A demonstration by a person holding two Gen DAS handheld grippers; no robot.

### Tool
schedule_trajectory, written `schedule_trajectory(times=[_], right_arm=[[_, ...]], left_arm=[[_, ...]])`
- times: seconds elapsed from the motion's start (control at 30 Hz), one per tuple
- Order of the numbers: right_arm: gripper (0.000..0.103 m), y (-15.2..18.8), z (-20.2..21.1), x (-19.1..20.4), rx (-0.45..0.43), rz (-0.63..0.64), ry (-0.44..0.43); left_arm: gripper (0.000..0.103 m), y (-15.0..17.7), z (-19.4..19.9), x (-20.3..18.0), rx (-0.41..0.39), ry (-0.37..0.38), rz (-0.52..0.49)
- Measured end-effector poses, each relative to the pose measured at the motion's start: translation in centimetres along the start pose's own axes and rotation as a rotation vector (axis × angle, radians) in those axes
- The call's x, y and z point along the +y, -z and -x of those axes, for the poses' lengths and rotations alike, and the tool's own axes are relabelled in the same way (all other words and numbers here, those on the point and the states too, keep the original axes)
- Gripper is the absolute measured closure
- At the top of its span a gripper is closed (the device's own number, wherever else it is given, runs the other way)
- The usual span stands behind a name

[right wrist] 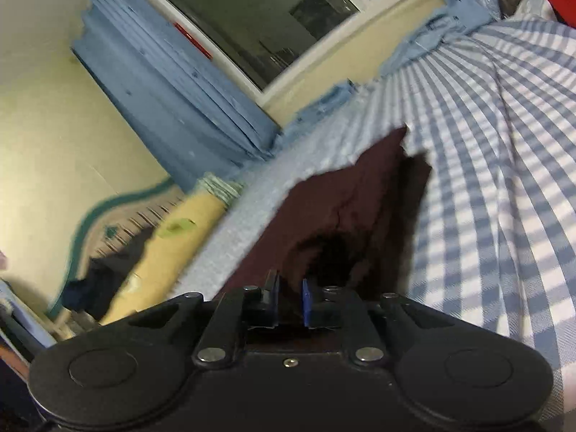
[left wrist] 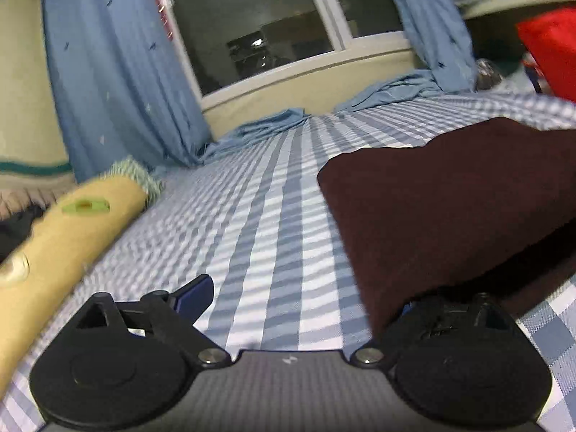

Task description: Fold small clothes

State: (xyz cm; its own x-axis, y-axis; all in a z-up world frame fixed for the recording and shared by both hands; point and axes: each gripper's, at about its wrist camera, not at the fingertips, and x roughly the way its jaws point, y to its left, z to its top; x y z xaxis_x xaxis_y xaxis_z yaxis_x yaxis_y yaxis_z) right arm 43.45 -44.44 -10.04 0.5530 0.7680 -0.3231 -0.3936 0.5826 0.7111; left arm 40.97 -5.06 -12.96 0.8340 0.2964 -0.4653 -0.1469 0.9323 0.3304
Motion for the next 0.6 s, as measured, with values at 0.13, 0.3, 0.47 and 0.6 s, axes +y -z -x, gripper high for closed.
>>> schedule_trajectory(times=[0.13, 0.3, 0.47, 0.6], right_arm=[[0.094, 1.8, -0.4, -1.5, 0.072, -0.038, 0.023], [0.096, 4.5, 0.1, -5.6, 0.061, -0.221, 0.002], [0.057, 3.0, 0.9, -5.2, 0.114, -0.234, 0.038], [0.054, 0.0, 1.9, -3.4, 0.056, -0.163, 0.071]], left_arm=[[0.004, 1.7, -1.7, 0.3, 0.081, 0.025, 0.008], [0.0, 1.3, -1.9, 0.8, 0.103, 0.03, 0.023], [0.003, 1.4, -1.6, 0.7, 0.095, 0.045, 0.011], [0.005, 1.2, -1.6, 1.0, 0.12, 0.078, 0.061]])
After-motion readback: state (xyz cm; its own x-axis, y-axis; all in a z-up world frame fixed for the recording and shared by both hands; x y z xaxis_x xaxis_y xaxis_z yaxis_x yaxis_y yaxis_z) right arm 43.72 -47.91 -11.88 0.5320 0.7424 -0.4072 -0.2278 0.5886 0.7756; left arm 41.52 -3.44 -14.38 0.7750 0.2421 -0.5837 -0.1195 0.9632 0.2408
